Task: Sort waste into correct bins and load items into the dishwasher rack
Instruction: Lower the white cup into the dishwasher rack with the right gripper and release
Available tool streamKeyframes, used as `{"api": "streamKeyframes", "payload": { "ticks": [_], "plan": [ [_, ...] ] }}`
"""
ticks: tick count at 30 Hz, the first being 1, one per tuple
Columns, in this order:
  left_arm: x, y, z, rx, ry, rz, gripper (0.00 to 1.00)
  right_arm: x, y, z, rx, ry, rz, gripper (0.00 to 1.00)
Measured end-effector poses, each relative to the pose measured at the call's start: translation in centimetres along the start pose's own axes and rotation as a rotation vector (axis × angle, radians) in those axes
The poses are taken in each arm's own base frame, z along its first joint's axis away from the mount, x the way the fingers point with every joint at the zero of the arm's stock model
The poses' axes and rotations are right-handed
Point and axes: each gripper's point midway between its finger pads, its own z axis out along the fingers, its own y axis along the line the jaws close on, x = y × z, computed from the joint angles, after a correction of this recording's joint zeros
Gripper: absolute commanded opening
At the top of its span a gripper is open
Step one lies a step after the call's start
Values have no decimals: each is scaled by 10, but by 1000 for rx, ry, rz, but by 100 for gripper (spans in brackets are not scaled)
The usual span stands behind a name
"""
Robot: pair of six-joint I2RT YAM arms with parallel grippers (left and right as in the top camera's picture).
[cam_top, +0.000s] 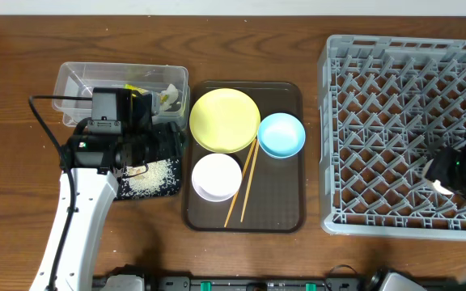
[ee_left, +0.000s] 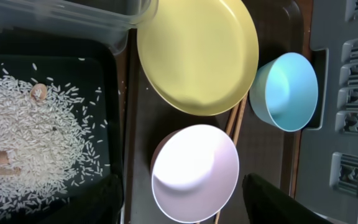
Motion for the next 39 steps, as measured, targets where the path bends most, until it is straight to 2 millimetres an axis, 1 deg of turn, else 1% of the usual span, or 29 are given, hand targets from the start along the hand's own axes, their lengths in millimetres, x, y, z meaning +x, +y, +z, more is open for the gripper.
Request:
{"api": "streamKeyframes", "payload": {
  "ticks": [1,3,6,8,9,12,13,15,16,21,27,31,39],
  "plan": [
    [0,0,0,-1,0,0,65,1,0,5,1,20,0,8],
    [0,0,0,-2,-1,2,65,2,2,14,-1,62,1,13],
    [0,1,0,-3,-1,2,65,6,3,21,-1,104,7,47],
    [0,1,0,-6,-2,2,65,6,3,25,3,115,11,59],
    [0,1,0,-6,-2,2,65,5,4,28,4,124,16,62],
    [0,2,0,-9,-1,1,65,2,7,33,-11,123,18,60],
    [0,2,0,-10,0,1,65,2,8,33,-15,124,18,56],
    [0,2,0,-10,1,1,65,2,8,33,-17,124,17,43],
    [1,2,0,-10,1,0,65,2,7,33,-15,124,17,40],
    [1,2,0,-10,3,0,65,1,8,32,-38,123,32,41],
    [2,3,0,-13,8,-2,65,4,11,31,-62,136,38,41],
    [2,3,0,-15,9,-3,65,7,17,29,-97,149,33,46],
    [3,3,0,-16,10,-3,65,10,21,27,-123,163,31,45]
  ]
}}
